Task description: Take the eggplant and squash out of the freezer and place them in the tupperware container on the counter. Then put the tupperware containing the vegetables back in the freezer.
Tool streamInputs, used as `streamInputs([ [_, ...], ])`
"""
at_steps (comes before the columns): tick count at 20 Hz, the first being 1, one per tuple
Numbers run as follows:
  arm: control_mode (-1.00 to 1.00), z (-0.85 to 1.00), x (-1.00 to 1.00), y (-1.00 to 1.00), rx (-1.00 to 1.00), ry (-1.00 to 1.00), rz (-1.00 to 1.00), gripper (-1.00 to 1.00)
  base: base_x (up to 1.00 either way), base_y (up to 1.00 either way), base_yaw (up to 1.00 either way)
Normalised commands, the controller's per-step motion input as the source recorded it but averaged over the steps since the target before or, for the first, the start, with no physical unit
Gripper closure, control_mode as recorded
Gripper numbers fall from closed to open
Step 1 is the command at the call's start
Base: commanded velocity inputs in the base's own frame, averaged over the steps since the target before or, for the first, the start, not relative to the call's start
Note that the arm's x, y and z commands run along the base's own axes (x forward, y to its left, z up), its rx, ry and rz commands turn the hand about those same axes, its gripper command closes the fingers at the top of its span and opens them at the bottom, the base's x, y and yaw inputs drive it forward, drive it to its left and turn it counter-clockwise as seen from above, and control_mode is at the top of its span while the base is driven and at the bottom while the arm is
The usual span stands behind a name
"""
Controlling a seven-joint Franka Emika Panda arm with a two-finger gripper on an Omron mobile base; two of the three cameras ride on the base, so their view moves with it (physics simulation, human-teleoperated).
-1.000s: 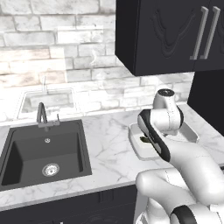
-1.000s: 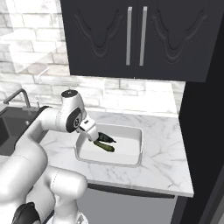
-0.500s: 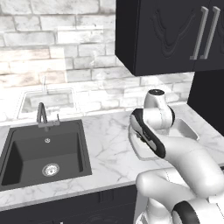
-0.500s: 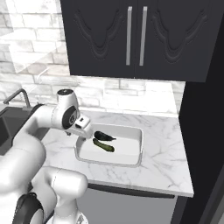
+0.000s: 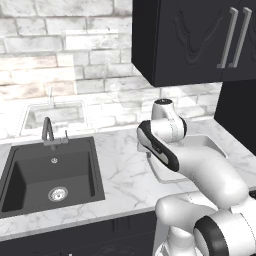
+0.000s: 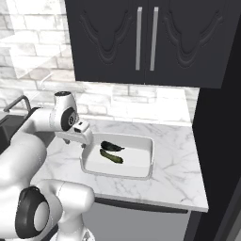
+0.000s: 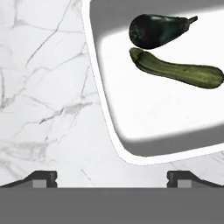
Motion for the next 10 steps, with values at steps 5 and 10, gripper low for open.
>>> streamInputs([
  [5,-1.00,-0.14,0.03,0.00,0.00,-0.06,0.00,-1.00,0.00,0.00,0.00],
  [10,-1.00,-0.21,0.04,-0.02,0.00,-0.07,0.00,-1.00,0.00,0.00,0.00],
])
